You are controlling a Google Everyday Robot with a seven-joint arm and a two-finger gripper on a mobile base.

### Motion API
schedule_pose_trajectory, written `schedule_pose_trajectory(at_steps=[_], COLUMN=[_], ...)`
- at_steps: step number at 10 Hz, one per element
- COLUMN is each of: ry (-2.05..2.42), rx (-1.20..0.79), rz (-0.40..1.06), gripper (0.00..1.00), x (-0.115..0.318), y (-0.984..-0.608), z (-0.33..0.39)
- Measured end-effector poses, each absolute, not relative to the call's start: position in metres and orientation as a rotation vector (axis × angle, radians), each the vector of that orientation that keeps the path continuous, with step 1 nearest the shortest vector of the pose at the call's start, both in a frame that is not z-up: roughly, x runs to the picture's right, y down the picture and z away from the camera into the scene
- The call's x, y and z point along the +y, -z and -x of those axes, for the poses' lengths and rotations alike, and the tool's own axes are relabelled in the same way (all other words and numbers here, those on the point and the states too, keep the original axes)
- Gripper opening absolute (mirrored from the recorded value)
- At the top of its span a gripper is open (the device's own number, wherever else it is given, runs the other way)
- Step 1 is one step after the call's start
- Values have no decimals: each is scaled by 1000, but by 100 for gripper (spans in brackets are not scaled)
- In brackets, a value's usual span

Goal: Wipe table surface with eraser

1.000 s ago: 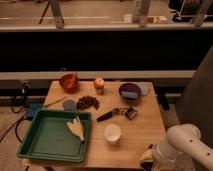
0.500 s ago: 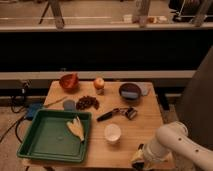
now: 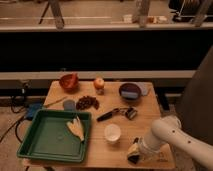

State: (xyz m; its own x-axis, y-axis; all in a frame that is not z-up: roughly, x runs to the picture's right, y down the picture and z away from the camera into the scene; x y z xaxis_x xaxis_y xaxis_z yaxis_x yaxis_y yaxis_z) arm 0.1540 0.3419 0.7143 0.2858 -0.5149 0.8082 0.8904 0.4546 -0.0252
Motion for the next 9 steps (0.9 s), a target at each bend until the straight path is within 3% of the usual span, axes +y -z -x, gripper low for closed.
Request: schedule_pose_trajectory(at_steps=[9], ry=[934], rx=[-810], rz=[532], gripper=[0], x=[294], y=[-770], z=[-153])
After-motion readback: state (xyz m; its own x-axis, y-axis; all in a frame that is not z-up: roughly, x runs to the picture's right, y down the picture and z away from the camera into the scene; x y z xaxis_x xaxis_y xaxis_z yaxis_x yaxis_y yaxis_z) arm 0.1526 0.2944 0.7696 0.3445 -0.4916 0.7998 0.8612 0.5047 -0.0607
